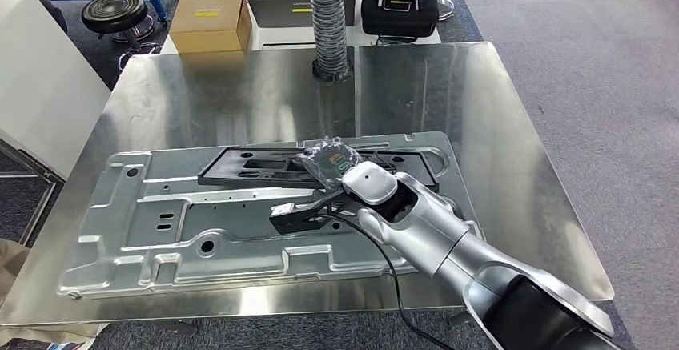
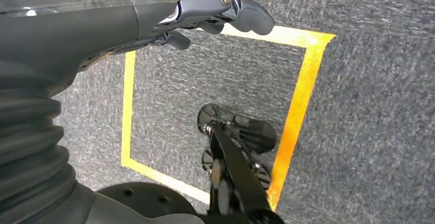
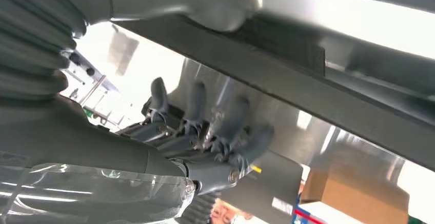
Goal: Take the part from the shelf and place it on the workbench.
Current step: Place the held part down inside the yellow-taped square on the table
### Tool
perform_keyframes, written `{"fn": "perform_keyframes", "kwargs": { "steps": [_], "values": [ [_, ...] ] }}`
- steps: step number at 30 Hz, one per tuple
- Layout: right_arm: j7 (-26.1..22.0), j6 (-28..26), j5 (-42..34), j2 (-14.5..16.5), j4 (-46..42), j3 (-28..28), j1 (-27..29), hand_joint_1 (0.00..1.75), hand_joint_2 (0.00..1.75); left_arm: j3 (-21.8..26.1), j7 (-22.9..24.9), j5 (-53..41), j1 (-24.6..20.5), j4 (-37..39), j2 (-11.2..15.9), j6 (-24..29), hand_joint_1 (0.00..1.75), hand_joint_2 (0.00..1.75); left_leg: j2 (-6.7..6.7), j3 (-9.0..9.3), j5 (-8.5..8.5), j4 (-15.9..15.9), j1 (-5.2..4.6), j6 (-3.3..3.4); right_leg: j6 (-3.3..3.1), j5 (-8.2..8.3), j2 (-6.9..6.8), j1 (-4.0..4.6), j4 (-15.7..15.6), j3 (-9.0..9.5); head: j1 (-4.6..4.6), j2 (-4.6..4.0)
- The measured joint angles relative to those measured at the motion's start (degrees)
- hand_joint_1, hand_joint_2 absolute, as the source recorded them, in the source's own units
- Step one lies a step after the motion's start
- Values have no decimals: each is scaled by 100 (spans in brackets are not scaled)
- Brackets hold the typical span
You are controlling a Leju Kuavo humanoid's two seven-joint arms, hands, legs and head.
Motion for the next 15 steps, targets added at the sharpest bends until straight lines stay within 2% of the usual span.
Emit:
{"fn": "perform_keyframes", "kwargs": {
  "steps": [1,2,3,4,5,6,8,10,11,14,15],
  "values": [
    [-2,-4,-7,0,3,0,28,0,0,-2,-1,4,8,1,0,4,0,175,0,6,74,-16,4,-7,2,-6,3,-1,8,2,-1,0],
    [-9,-12,-17,1,2,0,48,0,0,-3,-3,9,12,1,0,9,0,175,1,128,245,-267,10,-8,10,-15,7,-3,20,7,-1,0],
    [-21,-21,-29,1,-3,-1,62,0,0,-4,-6,13,11,1,1,13,0,175,2,330,459,-677,19,-6,24,-29,12,-5,38,13,-1,0],
    [-34,-31,-40,2,-11,-2,68,0,0,-7,-8,17,5,1,1,17,0,175,1,531,606,-1076,19,2,46,-46,17,5,61,11,-1,0],
    [-52,-40,-51,2,-19,-3,74,0,0,-11,-10,23,0,1,1,19,0,131,-3,679,700,-1374,16,26,71,-58,23,16,82,5,1,0],
    [-72,-46,-63,2,-32,-5,83,0,0,-18,-11,29,-4,1,1,19,0,87,-8,756,728,-1536,9,55,95,-65,27,28,98,-4,3,0],
    [-104,-53,-88,2,-69,-7,114,0,0,-38,-12,44,1,1,0,19,0,0,-15,763,721,-1572,-5,134,146,-61,32,35,102,-12,9,0],
    [-133,-54,-134,2,-131,-14,144,0,0,-59,-19,59,2,1,-4,18,0,0,-10,768,746,-1598,4,206,207,-138,29,17,192,-44,14,0],
    [-169,-50,-197,2,-170,-28,153,0,0,-70,-24,65,-1,1,-7,15,0,0,-6,770,760,-1613,12,239,236,-257,28,8,372,-123,19,0],
    [-347,-2,-502,0,-276,-85,211,0,0,-98,-36,74,-6,2,-8,3,0,0,4,764,771,-1619,12,287,296,-770,25,-8,1434,-615,33,0],
    [-410,26,-618,-2,-299,-99,242,0,0,-104,-37,75,-5,4,-8,-1,0,0,5,763,772,-1617,10,289,306,-864,24,-12,1725,-755,34,0]
  ]
}}
